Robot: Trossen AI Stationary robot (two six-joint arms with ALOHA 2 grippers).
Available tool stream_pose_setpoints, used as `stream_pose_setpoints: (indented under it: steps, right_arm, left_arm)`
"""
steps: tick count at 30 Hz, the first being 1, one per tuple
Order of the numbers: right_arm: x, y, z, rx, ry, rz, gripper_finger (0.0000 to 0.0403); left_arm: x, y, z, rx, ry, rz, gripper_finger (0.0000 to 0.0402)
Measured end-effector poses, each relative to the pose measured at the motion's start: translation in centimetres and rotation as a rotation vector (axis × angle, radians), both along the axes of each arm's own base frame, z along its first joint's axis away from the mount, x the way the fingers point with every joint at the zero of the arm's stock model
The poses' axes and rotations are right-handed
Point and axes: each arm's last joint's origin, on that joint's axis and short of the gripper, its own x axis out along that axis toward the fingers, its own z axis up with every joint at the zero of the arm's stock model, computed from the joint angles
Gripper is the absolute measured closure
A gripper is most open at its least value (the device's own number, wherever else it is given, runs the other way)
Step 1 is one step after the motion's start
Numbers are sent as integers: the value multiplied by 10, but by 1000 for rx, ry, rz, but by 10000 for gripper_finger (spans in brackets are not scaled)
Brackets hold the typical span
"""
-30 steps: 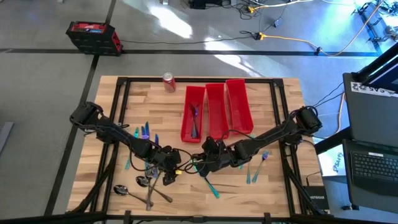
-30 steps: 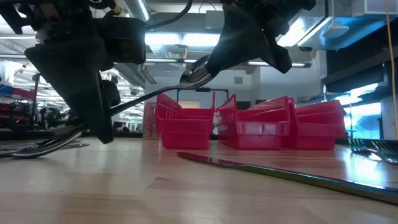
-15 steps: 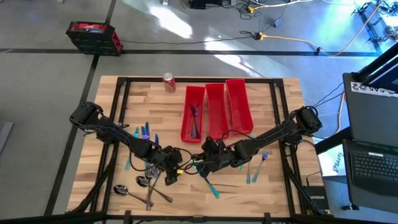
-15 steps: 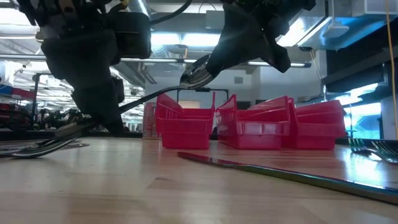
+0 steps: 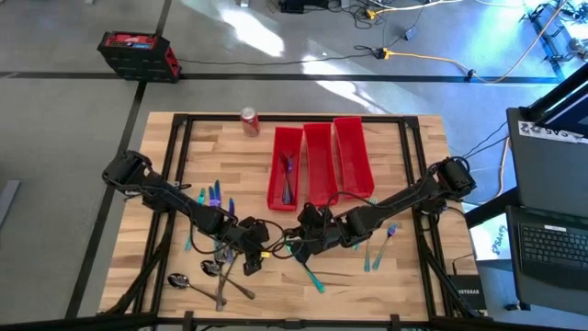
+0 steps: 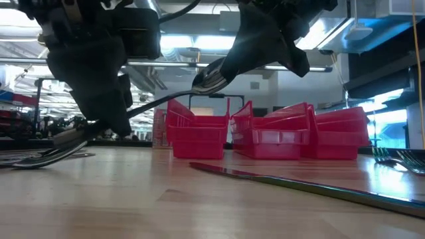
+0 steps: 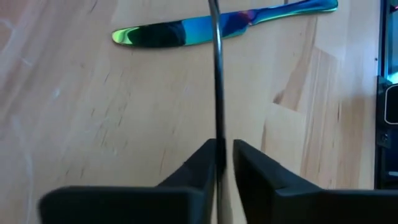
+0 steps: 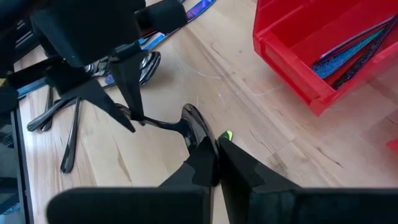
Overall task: Sort silverware
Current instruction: Put the black spoon into the center red bin
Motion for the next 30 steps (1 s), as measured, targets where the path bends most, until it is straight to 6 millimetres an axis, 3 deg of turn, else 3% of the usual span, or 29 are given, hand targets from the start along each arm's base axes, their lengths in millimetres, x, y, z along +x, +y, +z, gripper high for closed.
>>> stream_pose_setpoints:
  steps: [4, 30]
  right_arm:
    - [0, 0, 0, -2, 1, 2, 402]
    - [0, 1, 0, 32, 13, 23, 401]
  left_arm:
    - [1, 1, 0, -23, 1, 28, 395]
    - [2, 0, 1, -36, -10, 35, 400]
